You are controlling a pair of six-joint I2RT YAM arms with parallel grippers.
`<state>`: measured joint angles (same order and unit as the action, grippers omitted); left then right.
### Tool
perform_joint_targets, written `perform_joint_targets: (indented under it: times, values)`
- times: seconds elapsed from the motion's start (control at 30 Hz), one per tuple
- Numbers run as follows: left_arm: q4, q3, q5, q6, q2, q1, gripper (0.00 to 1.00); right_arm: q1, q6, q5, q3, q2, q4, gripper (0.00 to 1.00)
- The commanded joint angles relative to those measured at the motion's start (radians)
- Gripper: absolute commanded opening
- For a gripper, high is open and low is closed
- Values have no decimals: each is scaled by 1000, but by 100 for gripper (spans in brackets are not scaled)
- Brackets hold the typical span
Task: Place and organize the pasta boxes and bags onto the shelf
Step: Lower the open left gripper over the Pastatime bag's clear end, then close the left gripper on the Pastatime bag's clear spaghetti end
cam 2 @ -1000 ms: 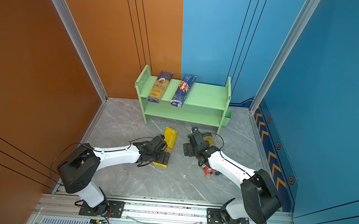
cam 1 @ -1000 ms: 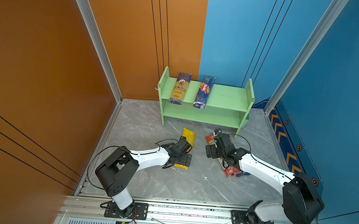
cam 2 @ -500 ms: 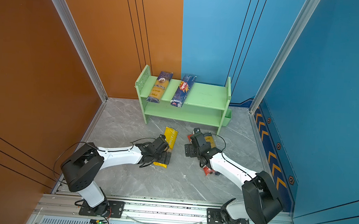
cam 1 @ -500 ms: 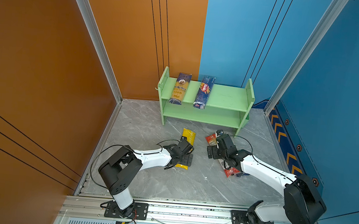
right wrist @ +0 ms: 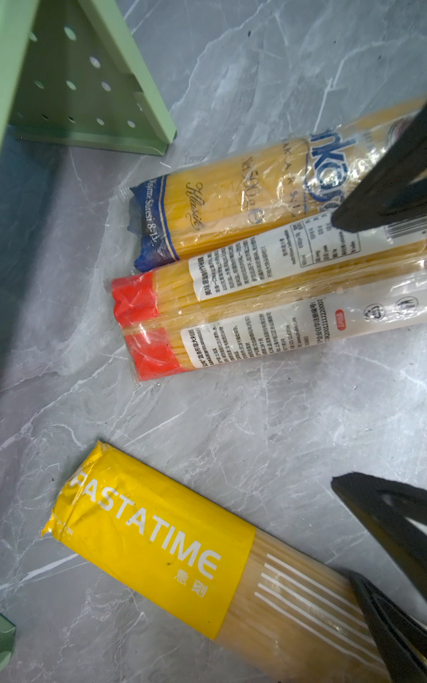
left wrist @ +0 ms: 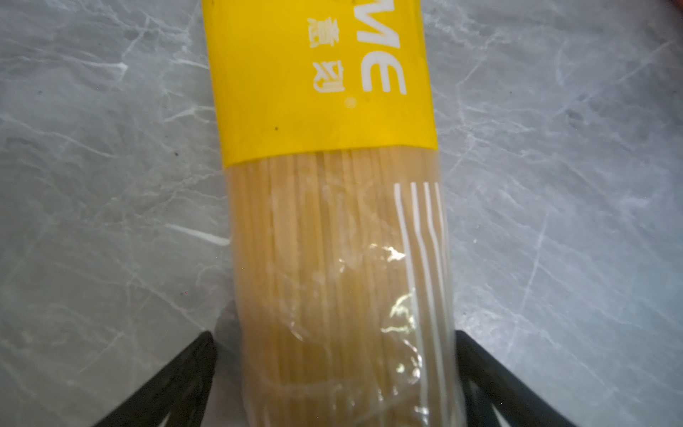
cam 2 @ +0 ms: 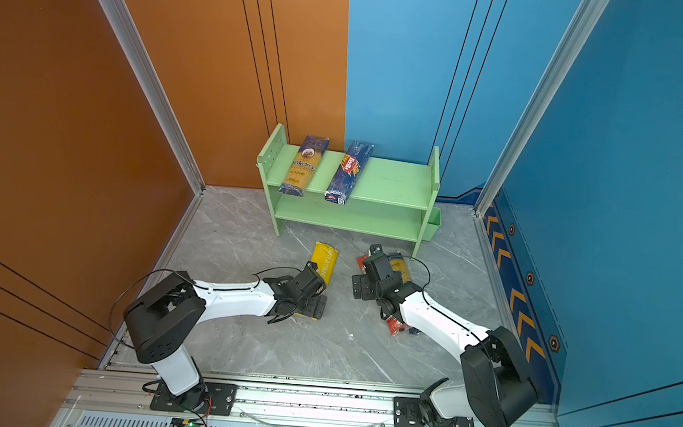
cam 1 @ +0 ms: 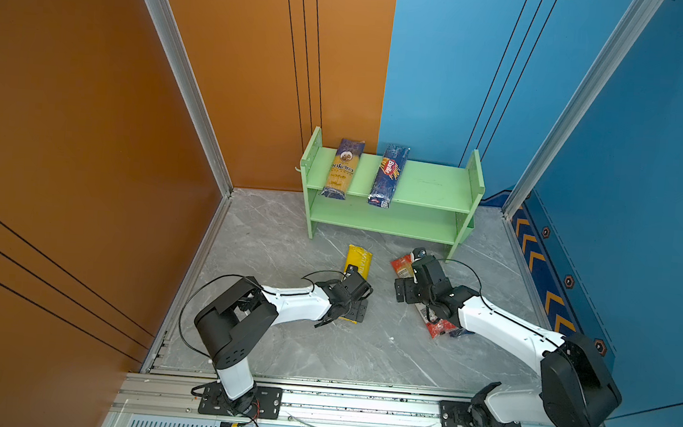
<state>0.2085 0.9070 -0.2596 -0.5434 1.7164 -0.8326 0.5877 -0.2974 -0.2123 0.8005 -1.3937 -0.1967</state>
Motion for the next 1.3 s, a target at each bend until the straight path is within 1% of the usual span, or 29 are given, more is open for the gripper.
perform_joint_targets:
  times: [0.0, 0.13, 0.17, 0.27, 0.37, 0.4, 0.47, 0.63, 0.77, 0.9, 0.93, 0.97, 1.0, 1.03, 1.27]
  values:
    - [64, 17, -30, 6, 30, -7, 98, -5, -23, 4, -17, 16, 14, 100]
    - [74, 22, -29, 11, 42, -9, 100, -6, -24, 4, -16, 15, 15, 100]
    - [74, 22, -28, 11, 45, -9, 99, -7, -24, 5, -17, 15, 15, 100]
    - [78, 27, -21, 13, 51, -9, 94, -7, -23, 6, -15, 10, 17, 100]
    - [77, 31, -14, 19, 55, -9, 88, -7, -23, 6, -13, 8, 16, 100]
    - [80, 33, -13, 19, 57, -9, 79, -7, -23, 8, -15, 8, 16, 100]
    - [84, 38, -8, 22, 60, -10, 71, -6, -23, 8, -13, 10, 16, 100]
    - [94, 45, -1, 18, 72, -5, 60, -7, -25, 7, -13, 8, 16, 100]
    - [94, 47, 4, 18, 75, -5, 49, -7, -27, 6, -15, 8, 16, 100]
    - [94, 46, 10, 17, 75, -3, 33, -7, -25, 7, -13, 9, 16, 100]
    - [94, 46, 11, 19, 75, -2, 27, -8, -25, 7, -12, 8, 16, 100]
    - [94, 48, 12, 19, 75, -1, 18, -9, -23, 7, -11, 6, 17, 100]
    - [96, 47, 12, 17, 76, 0, 7, -8, -23, 7, -11, 6, 16, 100]
    - [95, 46, 10, 15, 76, 1, 0, -8, -23, 9, -9, 5, 16, 100]
    - [97, 40, 5, 12, 54, 0, 0, -12, -23, 16, -3, -9, 16, 100]
